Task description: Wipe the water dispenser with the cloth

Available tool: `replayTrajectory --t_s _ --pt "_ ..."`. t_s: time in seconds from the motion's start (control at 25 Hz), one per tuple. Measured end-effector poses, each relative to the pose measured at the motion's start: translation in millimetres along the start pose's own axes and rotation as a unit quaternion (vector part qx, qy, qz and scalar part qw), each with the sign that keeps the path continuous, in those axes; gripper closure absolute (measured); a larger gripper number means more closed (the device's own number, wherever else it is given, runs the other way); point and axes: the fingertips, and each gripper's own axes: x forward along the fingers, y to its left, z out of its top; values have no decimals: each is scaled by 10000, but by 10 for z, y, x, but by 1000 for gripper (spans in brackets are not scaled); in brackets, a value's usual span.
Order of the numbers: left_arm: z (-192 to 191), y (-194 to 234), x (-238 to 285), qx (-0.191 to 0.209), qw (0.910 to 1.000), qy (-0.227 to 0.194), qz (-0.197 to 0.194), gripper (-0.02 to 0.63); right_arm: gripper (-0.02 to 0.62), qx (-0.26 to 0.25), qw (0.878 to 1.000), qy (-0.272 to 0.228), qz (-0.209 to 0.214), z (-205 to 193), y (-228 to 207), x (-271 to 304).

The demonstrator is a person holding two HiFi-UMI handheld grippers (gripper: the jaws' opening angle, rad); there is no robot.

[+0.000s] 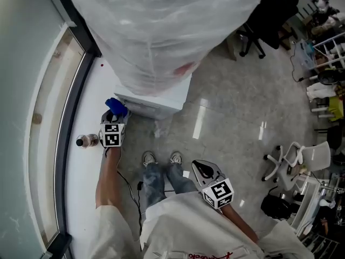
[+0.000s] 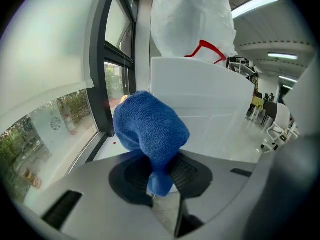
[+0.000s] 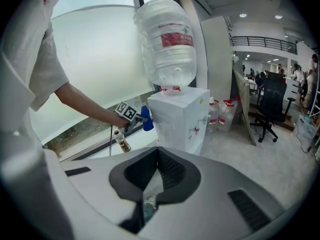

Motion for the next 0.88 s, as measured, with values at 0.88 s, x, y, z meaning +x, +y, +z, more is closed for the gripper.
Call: replayTrajectory --t_s 0.88 --pt "44 -856 196 456 9973 80 -578 515 580 103 9999 -65 -121 -75 -199 -188"
